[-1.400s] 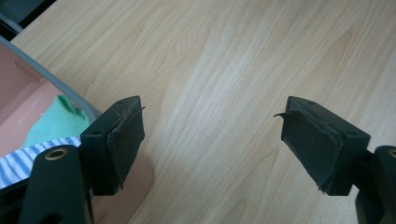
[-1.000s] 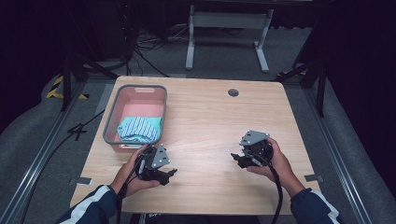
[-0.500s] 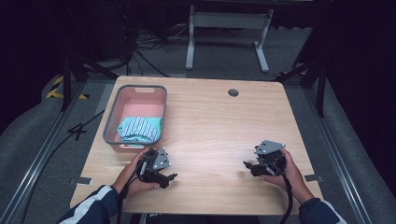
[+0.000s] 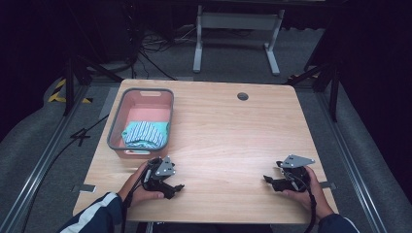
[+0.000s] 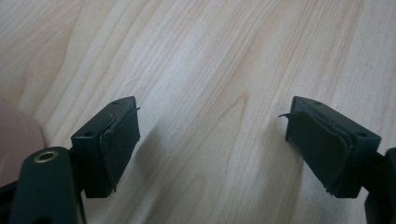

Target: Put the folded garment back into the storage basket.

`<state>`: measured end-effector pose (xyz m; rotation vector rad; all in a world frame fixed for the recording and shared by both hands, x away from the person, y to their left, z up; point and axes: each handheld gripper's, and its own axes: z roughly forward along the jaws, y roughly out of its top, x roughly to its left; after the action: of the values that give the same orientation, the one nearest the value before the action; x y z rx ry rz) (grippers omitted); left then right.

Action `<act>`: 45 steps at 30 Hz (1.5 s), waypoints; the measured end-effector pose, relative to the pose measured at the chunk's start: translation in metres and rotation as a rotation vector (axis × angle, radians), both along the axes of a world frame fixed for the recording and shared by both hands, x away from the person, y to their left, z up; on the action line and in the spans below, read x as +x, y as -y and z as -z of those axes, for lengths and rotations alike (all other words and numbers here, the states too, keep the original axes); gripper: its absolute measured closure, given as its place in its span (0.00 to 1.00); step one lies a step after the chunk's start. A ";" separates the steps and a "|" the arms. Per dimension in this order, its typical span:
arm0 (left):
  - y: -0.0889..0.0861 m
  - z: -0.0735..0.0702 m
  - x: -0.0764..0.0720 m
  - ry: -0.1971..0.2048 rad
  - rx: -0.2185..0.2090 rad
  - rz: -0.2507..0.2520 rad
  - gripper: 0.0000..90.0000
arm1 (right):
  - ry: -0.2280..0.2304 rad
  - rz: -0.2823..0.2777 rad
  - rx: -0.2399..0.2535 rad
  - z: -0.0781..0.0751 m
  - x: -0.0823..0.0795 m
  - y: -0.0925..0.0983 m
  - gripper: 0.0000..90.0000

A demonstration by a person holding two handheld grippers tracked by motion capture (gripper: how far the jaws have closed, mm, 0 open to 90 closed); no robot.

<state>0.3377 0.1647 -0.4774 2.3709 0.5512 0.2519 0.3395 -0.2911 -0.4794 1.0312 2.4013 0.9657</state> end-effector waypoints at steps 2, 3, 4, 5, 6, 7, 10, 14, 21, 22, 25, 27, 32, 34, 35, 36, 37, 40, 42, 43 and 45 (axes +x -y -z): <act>-0.002 0.002 0.002 -0.015 -0.020 -0.007 0.18 | -0.002 0.020 0.025 0.002 -0.001 0.004 0.25; -0.004 0.004 0.003 -0.035 -0.037 -0.020 0.17 | -0.003 0.027 0.042 0.004 -0.002 0.006 0.24; -0.005 0.005 0.003 -0.028 -0.054 -0.021 0.17 | -0.001 0.038 0.061 0.006 -0.002 0.008 0.22; -0.006 0.005 0.003 -0.025 -0.053 -0.014 0.16 | -0.006 0.049 0.072 0.007 -0.002 0.009 0.20; -0.006 0.005 0.003 -0.025 -0.053 -0.014 0.16 | -0.003 0.053 0.071 0.007 -0.002 0.009 0.20; -0.006 0.006 0.003 -0.024 -0.054 -0.015 0.16 | -0.003 0.055 0.070 0.007 -0.002 0.009 0.20; -0.006 0.006 0.003 -0.025 -0.053 -0.015 0.16 | -0.005 0.059 0.071 0.007 -0.002 0.009 0.19; -0.006 0.006 0.003 -0.025 -0.053 -0.015 0.16 | -0.007 0.060 0.072 0.007 -0.002 0.009 0.19; -0.006 0.006 0.003 -0.025 -0.053 -0.016 0.16 | -0.007 0.062 0.069 0.007 -0.002 0.009 0.19; -0.006 0.006 0.003 -0.025 -0.053 -0.016 0.16 | -0.007 0.062 0.069 0.007 -0.002 0.009 0.19; -0.006 0.006 0.003 -0.025 -0.052 -0.015 0.16 | -0.007 0.062 0.070 0.007 -0.002 0.009 0.19; -0.006 0.006 0.004 -0.025 -0.052 -0.016 0.15 | -0.006 0.062 0.070 0.007 -0.002 0.009 0.19; -0.005 0.006 0.004 -0.025 -0.050 -0.018 0.14 | -0.007 0.062 0.070 0.007 -0.002 0.009 0.19; -0.005 0.006 0.004 -0.025 -0.051 -0.018 0.14 | -0.007 0.062 0.070 0.007 -0.002 0.009 0.19; -0.005 0.006 0.004 -0.024 -0.049 -0.018 0.14 | -0.007 0.062 0.070 0.007 -0.002 0.009 0.19; -0.005 0.006 0.004 -0.024 -0.049 -0.018 0.14 | -0.007 0.062 0.070 0.007 -0.002 0.009 0.19; -0.005 0.006 0.004 -0.025 -0.051 -0.019 0.14 | -0.007 0.062 0.070 0.007 -0.002 0.009 0.19; -0.005 0.006 0.004 -0.024 -0.050 -0.018 0.14 | -0.007 0.062 0.069 0.007 -0.002 0.009 0.19; -0.005 0.006 0.004 -0.024 -0.050 -0.018 0.14 | -0.007 0.062 0.069 0.007 -0.002 0.009 0.19; -0.005 0.006 0.004 -0.024 -0.050 -0.018 0.14 | -0.007 0.062 0.069 0.007 -0.002 0.009 0.19; -0.005 0.006 0.004 -0.024 -0.050 -0.018 0.14 | -0.006 0.061 0.070 0.007 -0.002 0.009 0.19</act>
<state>0.3413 0.1702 -0.4831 2.3245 0.5840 0.2151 0.3376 -0.3002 -0.4867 1.1274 2.3416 1.0324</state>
